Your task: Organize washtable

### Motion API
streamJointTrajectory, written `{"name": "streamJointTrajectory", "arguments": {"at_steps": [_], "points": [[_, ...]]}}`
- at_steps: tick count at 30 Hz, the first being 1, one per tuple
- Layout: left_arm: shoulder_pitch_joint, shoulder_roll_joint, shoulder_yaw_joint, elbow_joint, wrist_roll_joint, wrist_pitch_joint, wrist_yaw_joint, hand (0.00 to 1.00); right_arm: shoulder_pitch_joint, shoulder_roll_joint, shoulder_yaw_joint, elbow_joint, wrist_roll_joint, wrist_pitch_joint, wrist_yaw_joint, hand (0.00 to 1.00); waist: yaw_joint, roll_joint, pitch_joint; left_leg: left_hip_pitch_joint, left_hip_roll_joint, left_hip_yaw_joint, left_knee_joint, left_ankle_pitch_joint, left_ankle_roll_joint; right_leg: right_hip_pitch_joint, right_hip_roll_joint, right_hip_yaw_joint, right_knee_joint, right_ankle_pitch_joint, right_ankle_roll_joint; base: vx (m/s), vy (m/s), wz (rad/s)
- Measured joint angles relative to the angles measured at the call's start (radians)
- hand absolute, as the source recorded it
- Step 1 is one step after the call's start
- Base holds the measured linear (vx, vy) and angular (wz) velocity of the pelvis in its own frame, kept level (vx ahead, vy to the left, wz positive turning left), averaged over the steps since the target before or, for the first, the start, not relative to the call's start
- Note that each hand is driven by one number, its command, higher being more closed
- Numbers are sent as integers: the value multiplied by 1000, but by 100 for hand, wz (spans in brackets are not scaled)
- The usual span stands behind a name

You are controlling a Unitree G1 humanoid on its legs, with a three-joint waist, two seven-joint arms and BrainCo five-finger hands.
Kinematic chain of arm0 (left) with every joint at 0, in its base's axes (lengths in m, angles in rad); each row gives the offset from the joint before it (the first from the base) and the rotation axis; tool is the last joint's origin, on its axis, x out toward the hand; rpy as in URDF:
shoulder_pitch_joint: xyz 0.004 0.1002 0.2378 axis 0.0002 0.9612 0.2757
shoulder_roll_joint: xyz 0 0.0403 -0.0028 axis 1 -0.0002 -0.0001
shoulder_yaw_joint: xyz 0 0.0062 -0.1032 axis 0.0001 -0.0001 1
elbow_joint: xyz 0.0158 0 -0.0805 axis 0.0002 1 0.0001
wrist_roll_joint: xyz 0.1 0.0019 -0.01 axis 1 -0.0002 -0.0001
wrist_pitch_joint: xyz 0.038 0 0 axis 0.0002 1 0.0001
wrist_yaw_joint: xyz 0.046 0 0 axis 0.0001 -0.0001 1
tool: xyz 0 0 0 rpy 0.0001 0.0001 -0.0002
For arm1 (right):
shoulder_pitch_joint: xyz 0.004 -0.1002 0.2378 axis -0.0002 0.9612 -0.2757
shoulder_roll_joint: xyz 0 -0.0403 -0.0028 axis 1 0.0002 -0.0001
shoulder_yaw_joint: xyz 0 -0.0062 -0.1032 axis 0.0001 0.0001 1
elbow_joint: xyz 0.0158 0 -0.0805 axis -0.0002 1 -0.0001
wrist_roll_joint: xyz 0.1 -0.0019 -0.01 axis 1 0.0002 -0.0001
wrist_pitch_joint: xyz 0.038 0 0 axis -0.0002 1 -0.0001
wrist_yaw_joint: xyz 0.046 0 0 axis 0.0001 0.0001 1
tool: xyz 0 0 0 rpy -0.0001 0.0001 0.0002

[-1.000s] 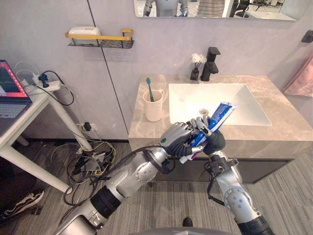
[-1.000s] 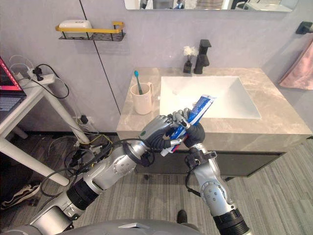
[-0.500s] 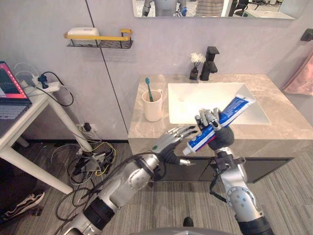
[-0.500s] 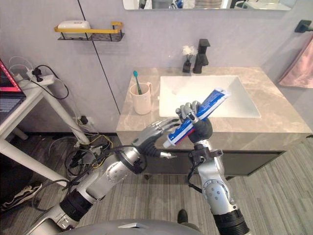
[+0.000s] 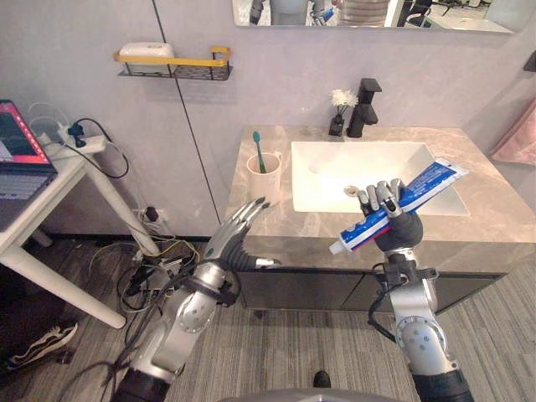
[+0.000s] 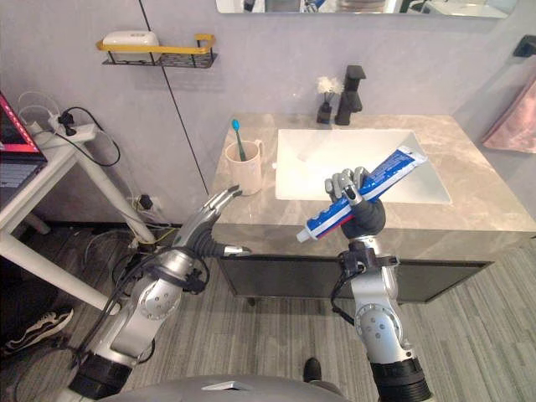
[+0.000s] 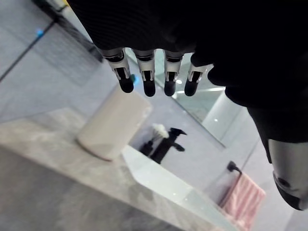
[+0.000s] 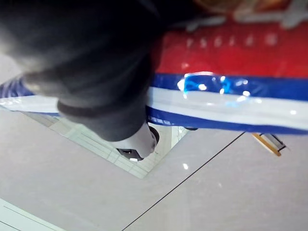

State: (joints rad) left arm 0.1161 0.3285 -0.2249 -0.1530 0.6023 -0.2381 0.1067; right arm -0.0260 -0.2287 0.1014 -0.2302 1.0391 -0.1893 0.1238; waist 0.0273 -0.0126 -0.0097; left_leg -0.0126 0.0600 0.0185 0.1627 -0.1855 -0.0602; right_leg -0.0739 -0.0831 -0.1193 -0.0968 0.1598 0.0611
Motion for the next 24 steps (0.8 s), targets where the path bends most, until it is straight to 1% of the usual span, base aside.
{"name": "streamJointTrajectory", "arguments": {"at_steps": [2, 3, 5, 6, 7, 9, 10, 11, 13, 14, 16, 20, 22, 24], "points": [[59, -38, 0, 48, -41, 0, -13, 0, -82, -3, -24, 72, -60, -5, -41, 100, 21, -2, 6, -3, -1, -3, -2, 1, 1, 0, -2, -5, 0, -1, 1, 4, 4, 8], [71, -48, 1, 67, -53, 1, -16, 0, -102, -5, -25, 87, -76, -6, -51, 100, 25, -2, 6, -4, -1, -5, -3, 2, 1, 0, -2, -7, 0, -1, 2, 16, 0, 15], [99, -83, 14, 178, -97, 8, -30, 0, -192, -14, -26, 147, -130, -7, -89, 100, 40, -3, 7, -13, -2, -19, -6, 7, 0, -1, -6, -21, 0, -4, 2, 19, -5, 22], [103, -93, 23, 207, -111, 14, -34, 0, -220, -16, -25, 167, -147, -7, -98, 100, 41, -4, 7, -16, -1, -26, -8, 9, 1, 0, -9, -29, 0, -5, 1, 16, -7, 27], [114, -104, 34, 255, -127, 32, -37, 0, -273, -28, -24, 206, -181, -7, -115, 100, 44, -8, 11, -15, -2, -32, -20, 19, 1, -1, -11, -33, 1, -5, 1, 14, -11, 22], [121, -113, 43, 351, -152, 41, -38, 0, -348, -49, -24, 263, -252, -7, -148, 100, 64, -16, 17, -14, -2, -41, -33, 29, -1, -1, -11, -40, 3, -5, 1, 14, -17, 15], [120, -127, 56, 428, -165, 51, -37, 0, -397, -59, -23, 295, -299, -4, -172, 100, 71, -19, 21, -16, -2, -50, -35, 31, -2, -2, -11, -44, 3, -5, 1, 8, -18, 13], [121, -140, 68, 502, -172, 66, -37, 0, -449, -67, -18, 332, -338, -3, -193, 100, 78, -21, 22, -19, -2, -54, -36, 33, -2, -1, -11, -51, 3, -5, 1, 3, -14, 13], [121, -146, 69, 583, -200, 81, -38, 0, -514, -69, -18, 376, -387, -2, -215, 100, 89, -22, 23, -20, -2, -56, -37, 33, -2, -1, -11, -54, 3, -5, 1, -1, -6, 8], [123, -150, 70, 637, -204, 90, -37, 0, -574, -73, -15, 405, -424, -1, -237, 100, 95, -22, 24, -23, -2, -61, -36, 34, -1, -1, -12, -58, 3, -5, 1, -7, -8, 11], [126, -154, 72, 663, -204, 99, -36, 0, -622, -74, -11, 422, -475, -1, -256, 100, 98, -26, 26, -28, -3, -67, -36, 37, -2, -1, -12, -64, 3, -5, 1, -12, -6, 15], [123, -164, 114, 682, -205, 109, -24, 0, -711, -87, 16, 437, -617, 0, -303, 100, 114, -48, 47, -45, -3, -91, -37, 50, -6, -5, -17, -87, 1, -4, 1, -37, -4, 17], [121, -165, 121, 707, -213, 110, -13, 0, -734, -87, 22, 442, -668, 3, -324, 100, 124, -51, 49, -52, -3, -97, -38, 54, -7, -10, -18, -90, 1, -4, 0, -34, -14, 11], [124, -167, 138, 712, -228, 111, -4, 0, -769, -87, 27, 472, -698, 4, -341, 100, 125, -53, 52, -53, -3, -106, -45, 59, -8, -11, -18, -96, 1, -4, 0, -27, -12, 10]]}}
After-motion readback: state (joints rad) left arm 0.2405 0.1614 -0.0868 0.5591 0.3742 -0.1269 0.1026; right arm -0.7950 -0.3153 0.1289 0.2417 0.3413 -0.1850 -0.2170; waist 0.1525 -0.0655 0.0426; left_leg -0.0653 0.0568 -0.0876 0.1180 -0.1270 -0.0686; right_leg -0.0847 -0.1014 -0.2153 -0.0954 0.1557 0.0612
